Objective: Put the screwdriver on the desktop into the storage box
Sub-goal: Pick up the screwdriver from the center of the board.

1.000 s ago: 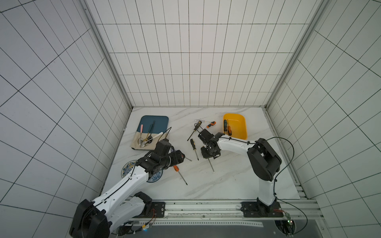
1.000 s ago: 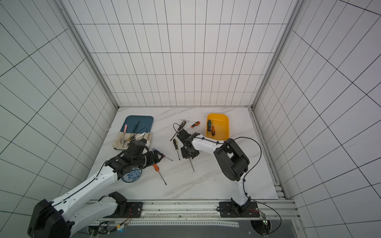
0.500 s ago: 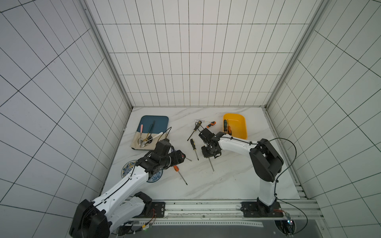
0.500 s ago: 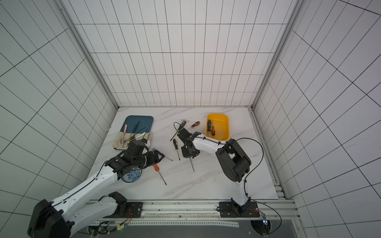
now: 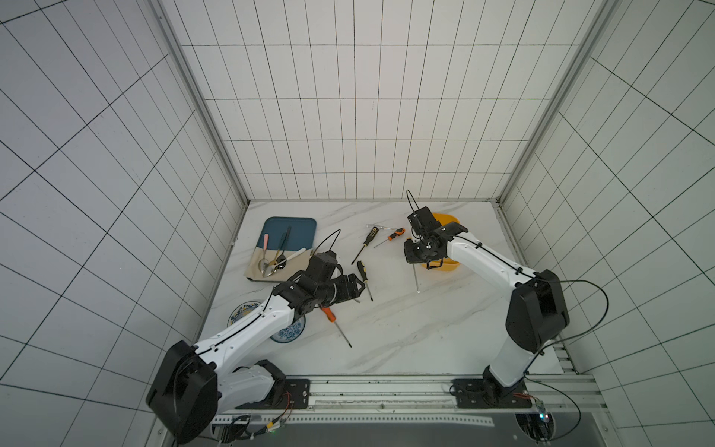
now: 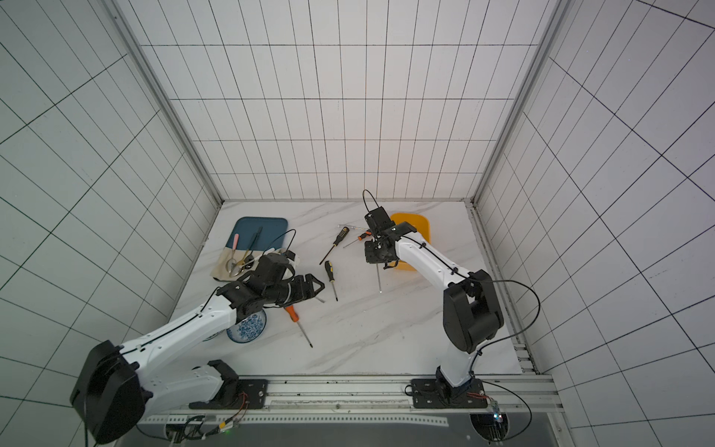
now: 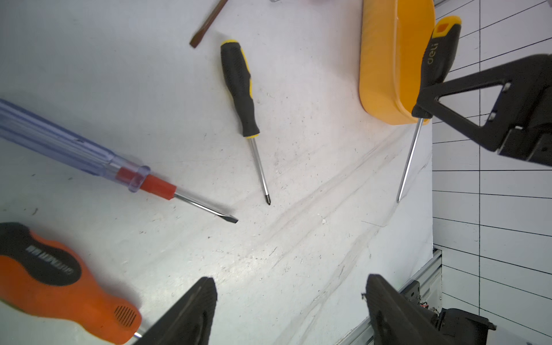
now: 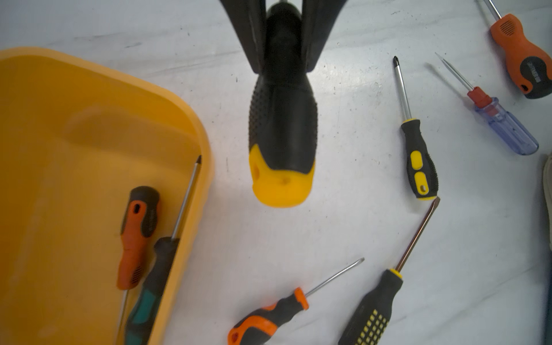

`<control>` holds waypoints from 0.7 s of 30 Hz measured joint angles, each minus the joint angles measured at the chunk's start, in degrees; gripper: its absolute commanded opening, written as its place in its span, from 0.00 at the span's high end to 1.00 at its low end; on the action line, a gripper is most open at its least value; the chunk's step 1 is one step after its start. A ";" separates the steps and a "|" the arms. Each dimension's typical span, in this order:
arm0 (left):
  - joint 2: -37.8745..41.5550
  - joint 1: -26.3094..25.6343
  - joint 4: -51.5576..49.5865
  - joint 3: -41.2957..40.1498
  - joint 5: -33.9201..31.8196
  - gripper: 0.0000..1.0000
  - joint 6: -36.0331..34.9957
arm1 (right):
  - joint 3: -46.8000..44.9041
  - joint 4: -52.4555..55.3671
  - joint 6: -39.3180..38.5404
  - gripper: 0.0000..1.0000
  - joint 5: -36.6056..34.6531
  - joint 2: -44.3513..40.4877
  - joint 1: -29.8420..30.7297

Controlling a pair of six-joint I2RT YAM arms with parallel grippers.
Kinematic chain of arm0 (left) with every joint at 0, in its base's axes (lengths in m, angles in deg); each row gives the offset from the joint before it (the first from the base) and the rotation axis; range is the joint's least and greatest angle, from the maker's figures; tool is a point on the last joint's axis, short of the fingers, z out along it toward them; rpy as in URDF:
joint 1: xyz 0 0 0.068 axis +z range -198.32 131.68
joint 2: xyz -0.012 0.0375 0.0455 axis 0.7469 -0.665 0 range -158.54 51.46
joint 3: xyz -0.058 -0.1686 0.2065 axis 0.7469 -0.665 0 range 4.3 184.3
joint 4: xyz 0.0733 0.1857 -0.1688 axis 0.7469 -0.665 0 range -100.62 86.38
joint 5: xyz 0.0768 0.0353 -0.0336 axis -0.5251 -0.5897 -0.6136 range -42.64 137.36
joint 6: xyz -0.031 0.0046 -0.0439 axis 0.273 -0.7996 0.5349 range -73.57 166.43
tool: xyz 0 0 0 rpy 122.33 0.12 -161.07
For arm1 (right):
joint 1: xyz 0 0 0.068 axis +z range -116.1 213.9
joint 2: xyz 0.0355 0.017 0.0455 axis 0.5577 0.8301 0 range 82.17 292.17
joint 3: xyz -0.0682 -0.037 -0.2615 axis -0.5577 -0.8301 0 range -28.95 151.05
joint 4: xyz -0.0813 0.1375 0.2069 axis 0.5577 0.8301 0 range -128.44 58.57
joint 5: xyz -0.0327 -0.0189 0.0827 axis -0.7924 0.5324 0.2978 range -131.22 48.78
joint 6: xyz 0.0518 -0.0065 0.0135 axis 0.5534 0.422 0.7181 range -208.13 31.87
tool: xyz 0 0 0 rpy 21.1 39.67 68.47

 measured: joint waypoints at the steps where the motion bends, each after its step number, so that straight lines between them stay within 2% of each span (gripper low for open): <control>1: -0.70 -0.44 0.42 0.57 0.09 0.18 -0.04 | 0.85 0.28 -0.20 0.89 0.00 0.02 -1.01; 8: -3.54 -2.40 2.05 1.66 1.14 0.18 -0.17 | 9.18 2.43 -1.68 0.88 -0.02 2.23 -9.20; 12: -4.00 -2.47 2.10 1.70 1.60 0.18 -0.39 | 14.27 3.50 -2.25 0.89 0.20 6.84 -13.51; 21: -4.07 -2.47 2.03 1.70 1.79 0.18 -0.72 | 21.51 5.09 -3.26 0.88 0.20 16.33 -18.73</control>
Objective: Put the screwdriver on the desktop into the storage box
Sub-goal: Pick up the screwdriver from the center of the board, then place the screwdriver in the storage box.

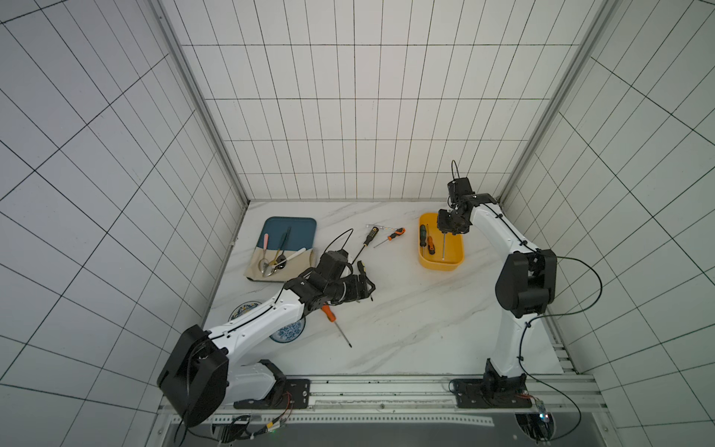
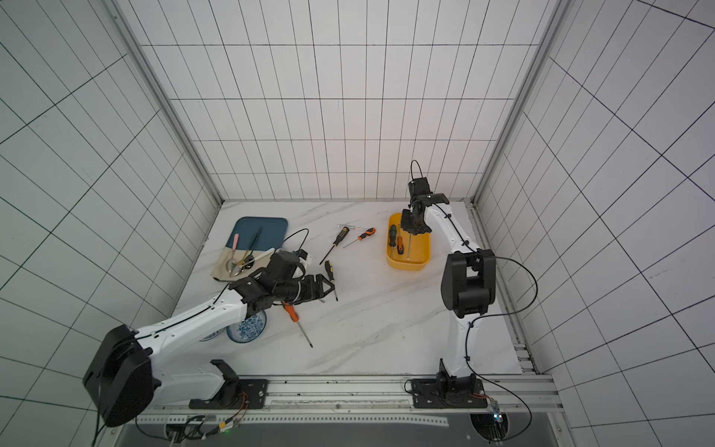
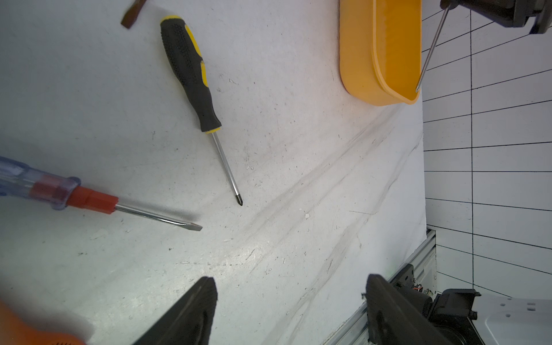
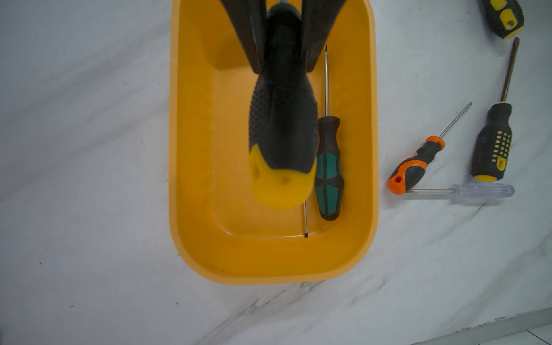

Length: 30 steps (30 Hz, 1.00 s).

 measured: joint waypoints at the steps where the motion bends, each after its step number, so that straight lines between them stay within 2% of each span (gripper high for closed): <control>1: 0.04 0.00 -0.02 0.00 0.00 0.18 -0.04 | 0.46 0.00 -0.13 0.88 0.00 0.79 -0.24; 14: 2.27 0.00 -0.81 -0.15 -0.63 0.18 -0.09 | 3.37 -0.04 -0.98 0.87 0.50 8.68 -1.09; 30: 3.56 0.00 -2.80 -0.79 -1.68 0.17 -0.11 | 4.81 -0.28 -1.01 0.82 1.79 12.83 -1.11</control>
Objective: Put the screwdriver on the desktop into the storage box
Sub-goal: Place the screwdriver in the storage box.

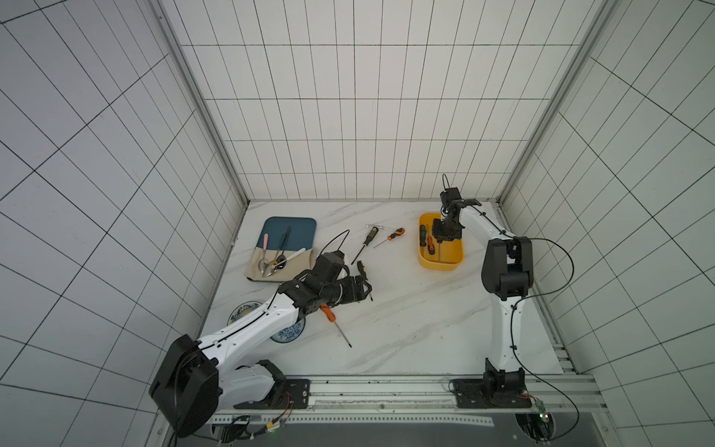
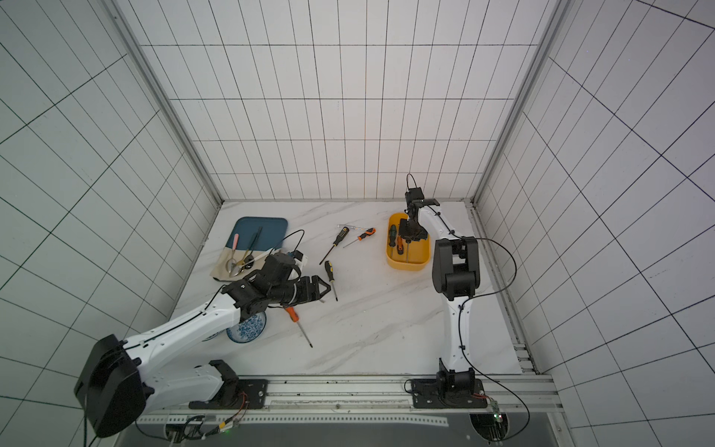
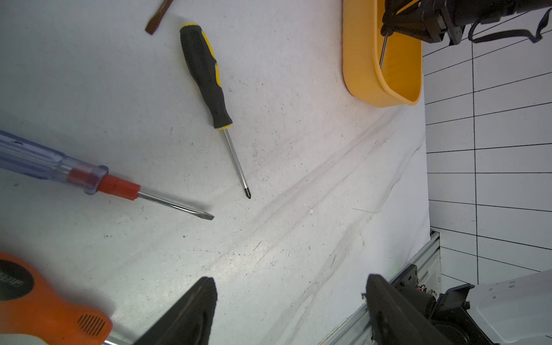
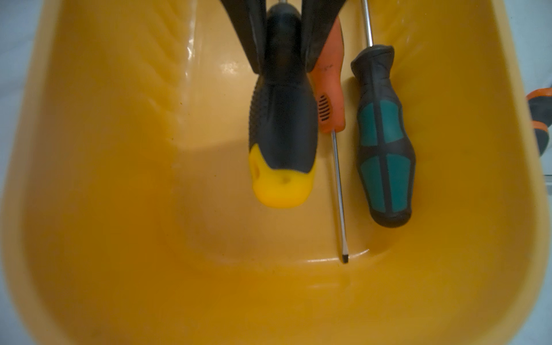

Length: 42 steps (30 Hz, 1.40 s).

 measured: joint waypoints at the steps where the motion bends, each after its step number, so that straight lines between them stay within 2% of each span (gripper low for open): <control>1: 0.00 0.00 0.00 -0.07 -0.07 0.17 0.00 | 0.24 0.00 0.00 0.81 0.04 0.15 0.00; 19: 0.15 0.00 -0.22 -0.31 -0.50 0.17 0.02 | 1.81 -0.28 0.04 0.76 1.22 3.76 0.00; 26: 0.20 0.00 -0.24 -0.66 -0.55 0.17 0.02 | 2.12 -0.33 0.20 0.63 1.20 3.76 0.02; 33: 0.24 0.00 -0.24 -0.68 -0.74 0.17 0.02 | 2.12 -0.26 0.31 0.62 1.14 3.72 0.02; 37: 0.55 0.13 -0.26 -0.72 -0.96 0.17 0.02 | 2.01 -0.20 0.50 0.62 1.11 2.58 0.02; 42: 0.74 0.87 -0.26 -0.72 -1.31 0.17 0.02 | -0.31 -1.18 0.98 0.61 1.11 -2.69 0.09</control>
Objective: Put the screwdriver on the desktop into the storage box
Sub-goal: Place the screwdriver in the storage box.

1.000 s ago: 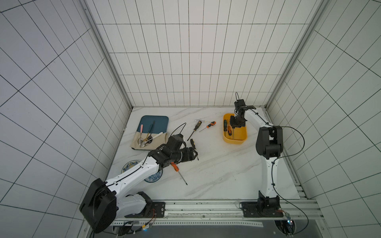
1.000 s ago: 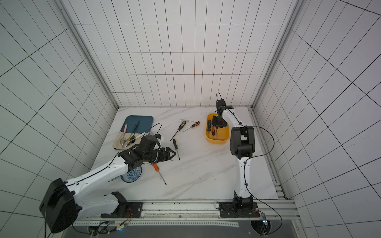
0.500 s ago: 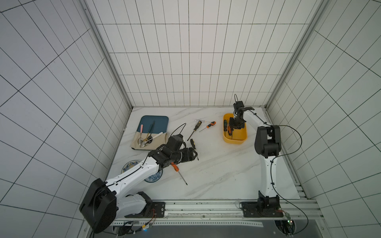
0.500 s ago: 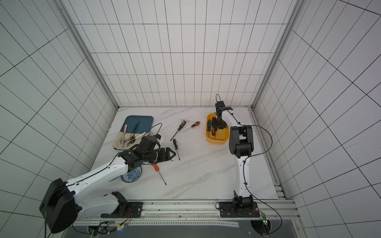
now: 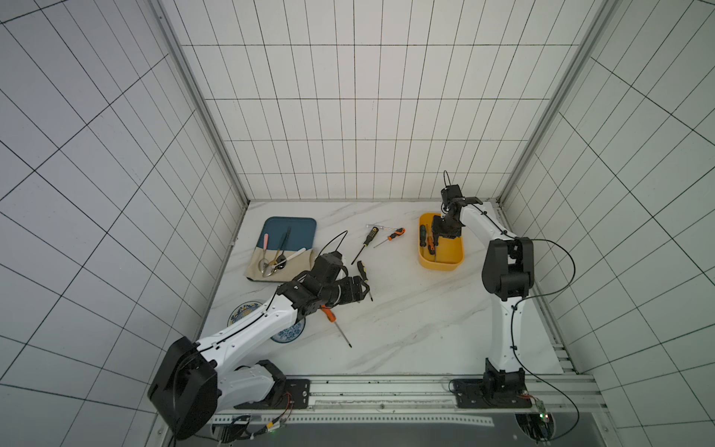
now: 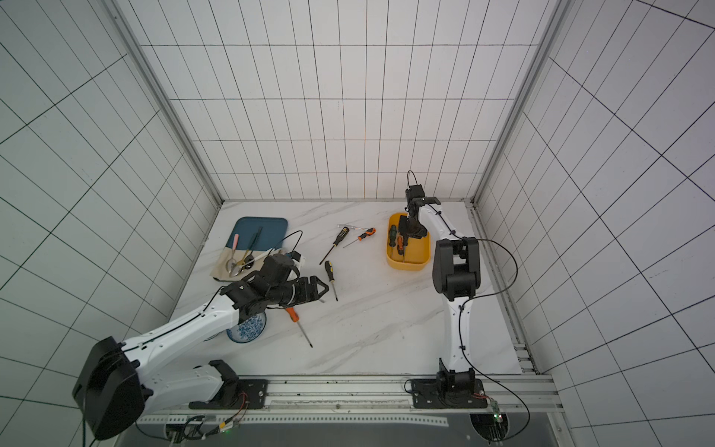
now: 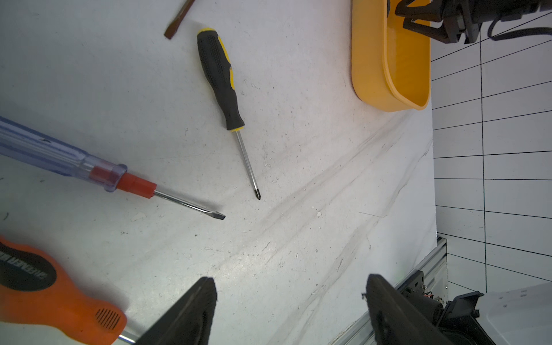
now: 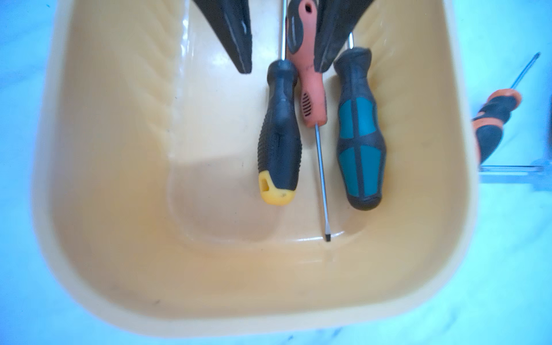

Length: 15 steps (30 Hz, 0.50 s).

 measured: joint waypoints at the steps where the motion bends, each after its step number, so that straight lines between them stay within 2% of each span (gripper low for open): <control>1: 0.00 0.35 0.00 -0.02 -0.02 0.17 0.02 | -1.20 -0.13 0.13 0.61 -0.02 -1.66 0.11; 9: 1.40 3.41 -0.39 -0.11 0.00 0.17 0.04 | -8.96 -1.70 0.87 0.59 -0.07 -11.15 1.27; 15: 2.27 6.78 -2.84 -0.09 -0.13 0.16 0.04 | -17.20 -3.08 1.62 0.57 0.02 -18.71 5.46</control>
